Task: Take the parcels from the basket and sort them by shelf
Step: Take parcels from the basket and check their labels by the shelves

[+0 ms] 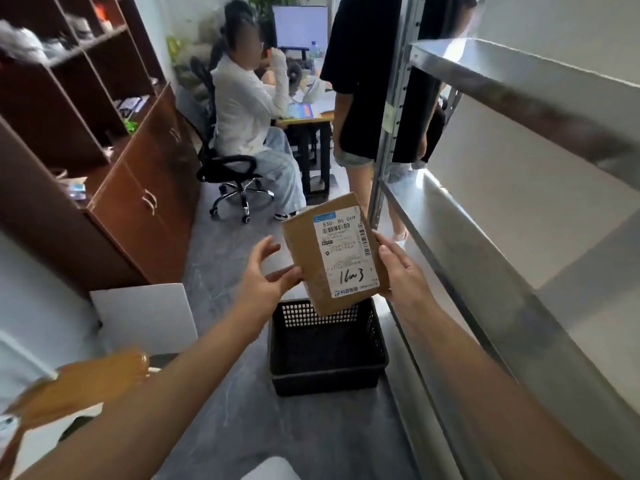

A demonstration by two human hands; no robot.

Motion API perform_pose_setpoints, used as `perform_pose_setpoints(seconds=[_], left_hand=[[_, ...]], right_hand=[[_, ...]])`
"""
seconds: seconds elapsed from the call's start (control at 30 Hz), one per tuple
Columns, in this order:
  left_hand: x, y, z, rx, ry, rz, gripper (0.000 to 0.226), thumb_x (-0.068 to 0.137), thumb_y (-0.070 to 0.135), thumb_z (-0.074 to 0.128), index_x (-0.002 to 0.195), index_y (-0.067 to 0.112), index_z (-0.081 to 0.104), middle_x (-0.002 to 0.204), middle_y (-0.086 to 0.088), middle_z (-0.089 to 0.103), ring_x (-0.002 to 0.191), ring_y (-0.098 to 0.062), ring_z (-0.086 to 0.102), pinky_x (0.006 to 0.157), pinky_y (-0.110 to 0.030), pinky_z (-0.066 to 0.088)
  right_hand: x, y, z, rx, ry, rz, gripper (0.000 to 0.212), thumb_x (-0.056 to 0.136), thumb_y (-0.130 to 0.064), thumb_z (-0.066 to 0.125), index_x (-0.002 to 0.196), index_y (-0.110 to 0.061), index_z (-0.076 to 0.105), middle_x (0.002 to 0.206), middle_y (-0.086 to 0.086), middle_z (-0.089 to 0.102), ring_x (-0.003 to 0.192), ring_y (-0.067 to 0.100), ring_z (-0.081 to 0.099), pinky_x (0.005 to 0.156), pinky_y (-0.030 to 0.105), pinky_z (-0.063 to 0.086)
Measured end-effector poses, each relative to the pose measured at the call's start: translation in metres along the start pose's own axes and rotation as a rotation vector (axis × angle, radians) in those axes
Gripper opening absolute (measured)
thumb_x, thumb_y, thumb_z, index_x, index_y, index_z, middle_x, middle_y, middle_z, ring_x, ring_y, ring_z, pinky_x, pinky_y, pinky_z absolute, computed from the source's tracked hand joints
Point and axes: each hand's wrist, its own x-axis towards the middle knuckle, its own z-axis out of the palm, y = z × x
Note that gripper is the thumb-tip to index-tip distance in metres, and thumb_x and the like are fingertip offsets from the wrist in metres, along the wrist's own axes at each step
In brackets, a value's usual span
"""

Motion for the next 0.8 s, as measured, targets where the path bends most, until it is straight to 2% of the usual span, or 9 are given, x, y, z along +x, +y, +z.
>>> perform_pose_setpoints(seconds=[0.07,0.17,0.27,0.37,0.47,0.57,0.63,0.73,0.8], left_hand=[[0.012,-0.010,-0.015,0.072,-0.032,-0.024,0.103,0.067,0.036,0.084,0.148,0.050,0.021,0.153,0.012,0.032,0.109,-0.015,0.067,0.099,-0.043,0.050],[0.033,-0.027,-0.026,0.116,-0.105,-0.026,0.094,0.070,0.024,0.087,0.139,0.057,0.032,0.150,0.017,0.035,0.112,-0.018,0.066,0.101,-0.044,0.050],[0.064,-0.048,-0.033,0.010,-0.024,-0.079,0.085,0.069,0.015,0.088,0.130,0.052,0.043,0.145,0.020,0.041,0.098,-0.019,0.072,0.094,-0.039,0.054],[0.102,-0.069,-0.045,-0.050,0.030,-0.139,0.080,0.062,0.029,0.090,0.122,0.057,0.046,0.142,0.025,0.040,0.096,-0.018,0.073,0.088,-0.029,0.052],[0.145,-0.094,-0.059,-0.066,0.074,-0.181,0.077,0.070,0.022,0.088,0.126,0.052,0.045,0.144,0.018,0.042,0.101,-0.018,0.071,0.094,-0.034,0.051],[0.185,-0.115,-0.074,-0.069,0.090,-0.212,0.070,0.078,0.018,0.082,0.135,0.035,0.044,0.146,0.009,0.044,0.109,-0.001,0.065,0.098,-0.033,0.050],[0.210,-0.128,-0.083,-0.062,0.113,-0.237,0.065,0.080,0.021,0.080,0.134,0.032,0.045,0.140,0.010,0.052,0.115,0.007,0.057,0.094,-0.027,0.052],[0.246,-0.149,-0.090,-0.105,0.152,-0.341,0.041,0.084,0.023,0.076,0.119,0.032,0.055,0.125,0.006,0.065,0.115,-0.009,0.062,0.084,-0.029,0.057],[0.261,-0.166,-0.092,-0.036,0.164,-0.431,0.028,0.087,0.026,0.072,0.111,0.030,0.059,0.121,-0.003,0.066,0.111,-0.016,0.064,0.092,-0.037,0.055]], right_hand=[[0.022,0.006,0.007,-0.053,-0.056,-0.002,0.031,0.104,-0.029,0.043,0.127,-0.039,0.061,0.103,-0.008,0.074,0.094,0.008,0.071,0.073,0.025,0.060],[0.060,0.015,0.024,-0.136,-0.037,-0.007,0.029,0.096,-0.028,0.060,0.124,-0.034,0.060,0.107,-0.006,0.073,0.087,0.002,0.071,0.062,0.016,0.056],[0.104,0.028,0.051,-0.185,0.087,0.045,0.063,0.077,-0.046,0.079,0.130,-0.024,0.051,0.123,0.002,0.062,0.094,0.006,0.069,0.062,0.014,0.055],[0.154,0.043,0.078,-0.100,0.164,0.107,0.079,0.069,-0.052,0.083,0.131,-0.018,0.046,0.121,0.004,0.061,0.090,0.004,0.068,0.053,0.008,0.050],[0.201,0.052,0.104,0.039,0.145,0.247,0.050,0.089,-0.055,0.061,0.116,-0.013,0.056,0.096,0.001,0.074,0.082,0.012,0.073,0.057,0.018,0.055],[0.240,0.060,0.127,0.104,0.079,0.343,0.038,0.103,-0.046,0.037,0.098,-0.017,0.062,0.079,-0.003,0.075,0.082,0.017,0.071,0.070,0.037,0.059],[0.263,0.067,0.140,0.120,0.086,0.346,0.035,0.102,-0.043,0.039,0.102,-0.016,0.061,0.084,-0.001,0.074,0.087,0.018,0.069,0.068,0.035,0.058],[0.296,0.084,0.154,0.233,0.186,0.366,0.036,0.102,-0.036,0.043,0.127,-0.011,0.051,0.108,0.007,0.072,0.100,0.019,0.070,0.082,0.035,0.059],[0.315,0.095,0.157,0.284,0.224,0.395,0.031,0.101,-0.027,0.045,0.124,-0.008,0.053,0.109,0.007,0.071,0.103,0.020,0.069,0.088,0.034,0.058]])
